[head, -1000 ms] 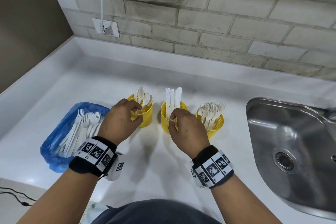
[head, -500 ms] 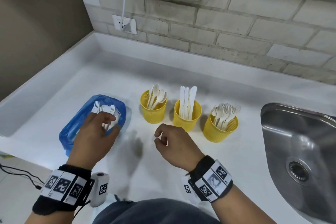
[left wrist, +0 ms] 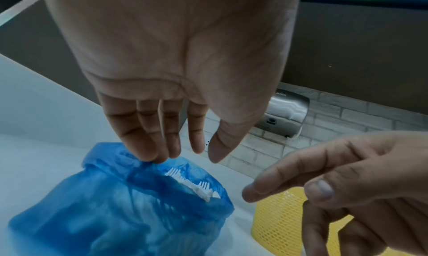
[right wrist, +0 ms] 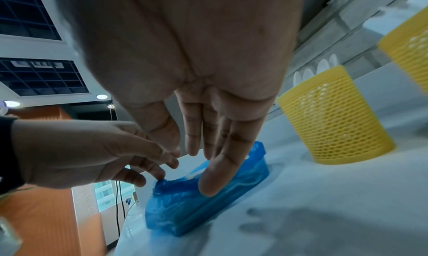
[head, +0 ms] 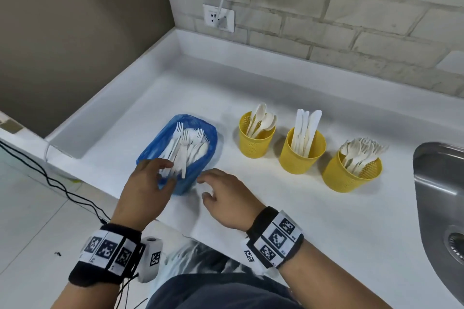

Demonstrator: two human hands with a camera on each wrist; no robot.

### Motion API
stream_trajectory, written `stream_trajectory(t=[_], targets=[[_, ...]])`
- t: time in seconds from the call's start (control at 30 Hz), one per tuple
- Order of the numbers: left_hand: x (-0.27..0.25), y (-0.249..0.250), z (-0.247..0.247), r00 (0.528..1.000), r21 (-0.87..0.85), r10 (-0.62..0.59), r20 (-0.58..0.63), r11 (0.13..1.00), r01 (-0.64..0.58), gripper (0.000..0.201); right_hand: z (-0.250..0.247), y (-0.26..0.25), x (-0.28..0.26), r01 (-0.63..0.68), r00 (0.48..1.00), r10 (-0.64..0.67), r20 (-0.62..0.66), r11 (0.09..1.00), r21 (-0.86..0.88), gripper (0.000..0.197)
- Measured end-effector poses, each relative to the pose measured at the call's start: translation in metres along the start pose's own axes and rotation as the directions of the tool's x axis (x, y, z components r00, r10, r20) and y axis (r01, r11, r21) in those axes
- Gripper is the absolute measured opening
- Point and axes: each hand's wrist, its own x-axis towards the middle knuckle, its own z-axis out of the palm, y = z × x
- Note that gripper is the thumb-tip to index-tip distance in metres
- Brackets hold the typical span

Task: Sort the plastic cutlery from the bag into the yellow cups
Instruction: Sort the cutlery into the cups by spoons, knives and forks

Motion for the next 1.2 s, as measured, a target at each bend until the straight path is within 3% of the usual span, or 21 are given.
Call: stream_trajectory(t=[0.17, 0.33, 0.5, 0.6, 0.73, 0.87, 1.03, 1.2], targets=[[0.033, 0.003, -0.004, 0.998, 0.036, 0.027, 0.052, 0.999, -0.029, 0.036, 0.015, -0.016, 0.028, -0.019, 0.998, 0.019, -0.056, 1.0, 0.004, 0.027], [0.071, 0.004, 0.014, 0.953, 0.21, -0.151, 0.262, 0.973, 0.097, 0.056, 0.025, -0.017, 0.048, -0.147, 0.98, 0.151, -0.132, 0.988, 0.044, 0.017], [0.089, -0.013, 0.011, 0.914, 0.188, -0.133, 0.383, 0.98, 0.064, 0.049, 0.033, -0.022, 0.062, -0.168, 0.964, 0.183, -0.191, 0.982, 0.091, 0.025], [0.097, -0.028, 0.004, 0.915, 0.144, -0.103, 0.389, 0.988, 0.051, 0.042, 0.04, -0.022, 0.072, -0.16, 0.969, 0.167, -0.18, 0.986, 0.055, 0.024], [0.105, -0.04, -0.006, 0.918, 0.148, -0.07, 0.391, 0.989, 0.012, 0.051, 0.044, -0.021, 0.076, -0.168, 0.951, 0.173, -0.257, 0.985, 0.042, 0.018], [0.11, -0.044, -0.007, 0.913, 0.179, -0.042, 0.406, 0.983, -0.034, 0.059, 0.043, -0.014, 0.077, -0.266, 0.945, 0.25, -0.209, 0.963, -0.05, 0.013], [0.112, -0.041, -0.004, 0.906, 0.189, 0.029, 0.422, 0.975, -0.119, 0.056, 0.043, -0.014, 0.087, -0.466, 0.873, 0.426, -0.237, 0.872, -0.149, 0.029], [0.116, -0.039, -0.005, 0.909, 0.137, 0.039, 0.415, 0.985, -0.105, 0.044, 0.045, -0.02, 0.104, -0.61, 0.776, 0.586, -0.234, 0.792, -0.041, 0.036]])
